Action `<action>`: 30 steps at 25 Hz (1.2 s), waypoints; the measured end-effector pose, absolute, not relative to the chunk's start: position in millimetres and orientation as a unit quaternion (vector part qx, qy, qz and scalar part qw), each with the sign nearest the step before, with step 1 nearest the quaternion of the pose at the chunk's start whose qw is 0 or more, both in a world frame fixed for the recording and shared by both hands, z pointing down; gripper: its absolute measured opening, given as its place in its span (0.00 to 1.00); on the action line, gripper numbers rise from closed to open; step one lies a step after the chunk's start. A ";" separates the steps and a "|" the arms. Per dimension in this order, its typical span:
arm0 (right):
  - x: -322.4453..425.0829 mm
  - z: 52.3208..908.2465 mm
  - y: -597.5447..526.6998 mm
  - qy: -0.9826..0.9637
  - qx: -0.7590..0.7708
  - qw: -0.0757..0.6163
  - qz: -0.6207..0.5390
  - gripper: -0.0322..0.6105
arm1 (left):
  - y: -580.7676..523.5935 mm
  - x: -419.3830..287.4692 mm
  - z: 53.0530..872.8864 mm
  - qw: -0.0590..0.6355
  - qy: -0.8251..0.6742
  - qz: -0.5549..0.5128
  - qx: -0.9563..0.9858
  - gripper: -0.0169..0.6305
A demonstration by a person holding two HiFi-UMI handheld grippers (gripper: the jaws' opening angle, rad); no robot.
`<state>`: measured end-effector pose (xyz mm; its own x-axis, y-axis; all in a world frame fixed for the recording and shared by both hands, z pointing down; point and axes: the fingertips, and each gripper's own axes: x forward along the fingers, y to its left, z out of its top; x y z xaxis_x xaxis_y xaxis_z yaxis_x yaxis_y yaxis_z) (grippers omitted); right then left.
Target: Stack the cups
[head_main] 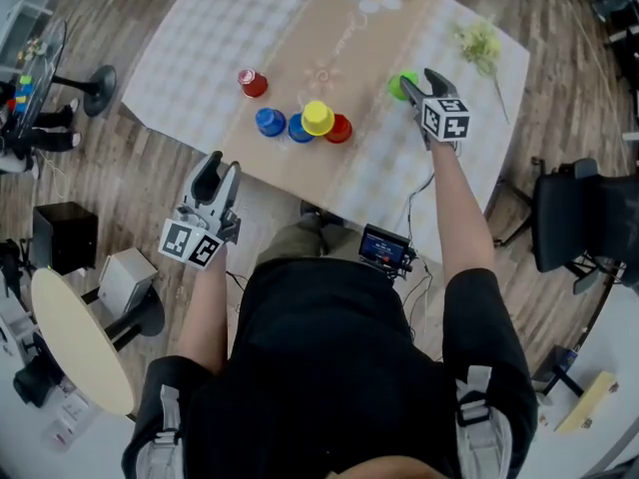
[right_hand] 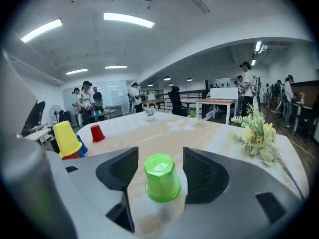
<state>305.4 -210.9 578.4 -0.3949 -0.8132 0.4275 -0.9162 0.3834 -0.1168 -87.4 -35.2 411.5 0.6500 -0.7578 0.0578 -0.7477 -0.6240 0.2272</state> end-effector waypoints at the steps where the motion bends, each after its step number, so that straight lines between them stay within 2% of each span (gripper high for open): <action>1: 303.4 584.3 -209.9 -0.818 0.525 0.160 0.170 0.50 | -34.8 -88.0 412.3 0.115 -0.419 -0.019 0.900 0.27; 4: 299.7 596.0 -209.3 -0.819 0.519 0.178 0.171 0.47 | -34.5 -87.2 414.6 0.116 -0.422 -0.014 0.899 0.27; 7: 300.6 599.4 -209.0 -0.816 0.522 0.181 0.171 0.40 | -33.8 -83.0 414.3 0.115 -0.419 -0.010 0.901 0.27; 14: 306.8 578.6 -207.3 -0.817 0.530 0.161 0.162 0.39 | -30.3 -78.7 409.8 0.111 -0.412 -0.016 0.904 0.27; 21: 277.5 475.7 -202.2 -0.849 0.510 0.119 0.074 0.39 | -38.6 -83.2 404.0 0.097 -0.404 -0.015 0.909 0.27; 30: 172.4 339.5 -178.4 -0.890 0.452 0.053 0.005 0.39 | -59.5 -99.1 390.6 0.086 -0.376 -0.035 0.922 0.27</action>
<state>172.4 -178.4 339.5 -0.5851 -0.8050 0.0980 -0.8060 0.5906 0.0390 -99.1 -59.5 390.6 0.7155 -0.6986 -0.0001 -0.6866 -0.7033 0.1843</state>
